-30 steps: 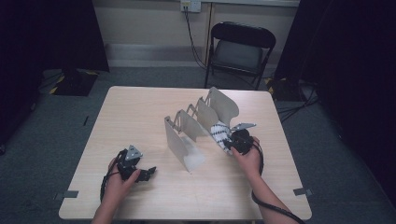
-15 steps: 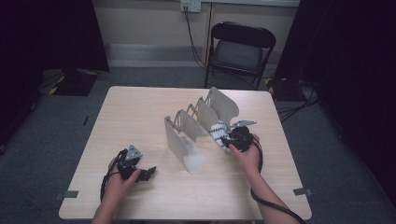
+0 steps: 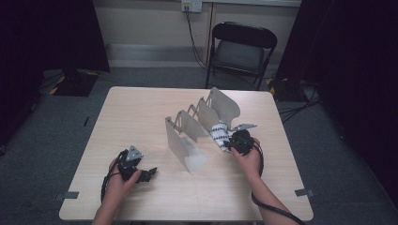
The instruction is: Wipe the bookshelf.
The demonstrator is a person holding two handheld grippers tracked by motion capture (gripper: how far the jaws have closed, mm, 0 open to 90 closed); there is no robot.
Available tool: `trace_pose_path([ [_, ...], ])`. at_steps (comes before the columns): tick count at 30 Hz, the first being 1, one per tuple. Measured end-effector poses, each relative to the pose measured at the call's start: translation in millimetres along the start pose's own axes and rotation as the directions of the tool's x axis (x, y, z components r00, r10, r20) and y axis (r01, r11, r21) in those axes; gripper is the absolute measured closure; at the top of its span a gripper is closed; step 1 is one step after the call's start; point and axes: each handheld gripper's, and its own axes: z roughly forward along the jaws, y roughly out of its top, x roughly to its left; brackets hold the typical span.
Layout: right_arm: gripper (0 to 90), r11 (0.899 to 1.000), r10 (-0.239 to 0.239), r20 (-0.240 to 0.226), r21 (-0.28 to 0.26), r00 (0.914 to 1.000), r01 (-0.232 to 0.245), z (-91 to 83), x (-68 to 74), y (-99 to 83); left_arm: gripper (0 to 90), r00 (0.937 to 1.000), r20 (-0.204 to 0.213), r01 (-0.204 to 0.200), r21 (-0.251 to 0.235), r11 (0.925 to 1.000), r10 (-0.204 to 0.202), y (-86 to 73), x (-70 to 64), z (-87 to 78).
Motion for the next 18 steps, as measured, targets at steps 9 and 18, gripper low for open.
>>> trace_pose_path([
  [9,74.3,1.0,-0.023,-0.014,-0.003,0.9996,0.023,16.0,11.0,15.9,12.3,1.0,0.0,-0.005,0.003,1.0,0.005,0.2,0.4,-0.1],
  [18,75.0,1.0,0.01,-0.006,0.003,0.9999,-0.01,7.2,0.4,-1.8,12.3,1.0,0.001,-0.005,0.003,1.0,0.005,0.2,0.3,0.0],
])
